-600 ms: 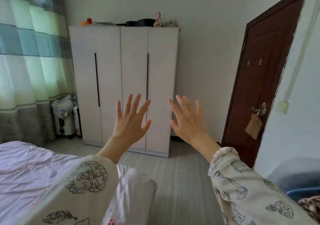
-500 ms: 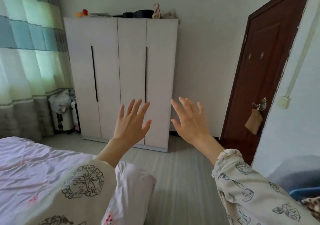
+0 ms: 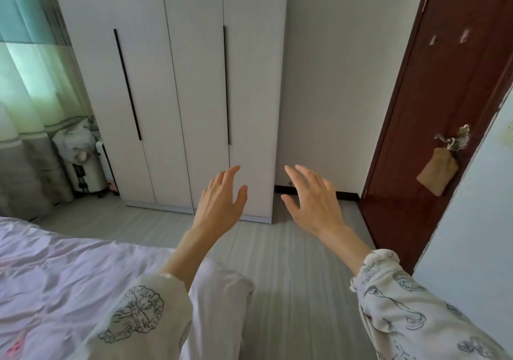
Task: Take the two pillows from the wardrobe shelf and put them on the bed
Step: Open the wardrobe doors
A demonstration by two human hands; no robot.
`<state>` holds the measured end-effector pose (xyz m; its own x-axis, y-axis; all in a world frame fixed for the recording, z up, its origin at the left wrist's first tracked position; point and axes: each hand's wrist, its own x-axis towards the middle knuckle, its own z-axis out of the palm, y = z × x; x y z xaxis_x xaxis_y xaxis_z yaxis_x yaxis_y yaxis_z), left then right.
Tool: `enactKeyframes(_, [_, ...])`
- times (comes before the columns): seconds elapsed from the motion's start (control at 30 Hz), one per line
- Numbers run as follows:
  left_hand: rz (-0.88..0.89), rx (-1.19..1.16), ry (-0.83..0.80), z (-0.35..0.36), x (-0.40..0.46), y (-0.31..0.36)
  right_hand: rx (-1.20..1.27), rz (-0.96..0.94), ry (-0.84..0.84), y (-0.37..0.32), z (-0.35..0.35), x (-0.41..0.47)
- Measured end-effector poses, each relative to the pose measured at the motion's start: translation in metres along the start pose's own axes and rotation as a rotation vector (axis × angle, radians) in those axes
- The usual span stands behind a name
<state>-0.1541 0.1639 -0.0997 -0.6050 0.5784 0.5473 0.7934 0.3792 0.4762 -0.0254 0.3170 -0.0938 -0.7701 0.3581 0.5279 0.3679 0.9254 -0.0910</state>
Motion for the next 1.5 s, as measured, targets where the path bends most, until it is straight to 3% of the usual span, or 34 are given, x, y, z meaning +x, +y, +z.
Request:
enactKeyframes(0.23, [0.02,0.008,-0.111,0.058,0.089,-0.042,0.22,0.142,0.103,0.044,0.055,0.077])
enactKeyframes(0.4, [-0.014,-0.026,-0.143,0.109,0.14,-0.076,0.29,0.187,0.035,0.081,0.118,0.117])
enactKeyframes(0.87, [-0.203,-0.061,0.007,0.217,0.328,-0.139,0.512,0.019,-0.114,0.196,0.241,0.33])
enactKeyframes(1.13, [-0.356,0.026,0.048,0.246,0.394,-0.238,0.641,-0.07,-0.214,0.196,0.33,0.446])
enactKeyframes(1.5, [-0.472,0.09,0.209,0.229,0.53,-0.416,0.662,-0.251,-0.239,0.117,0.448,0.663])
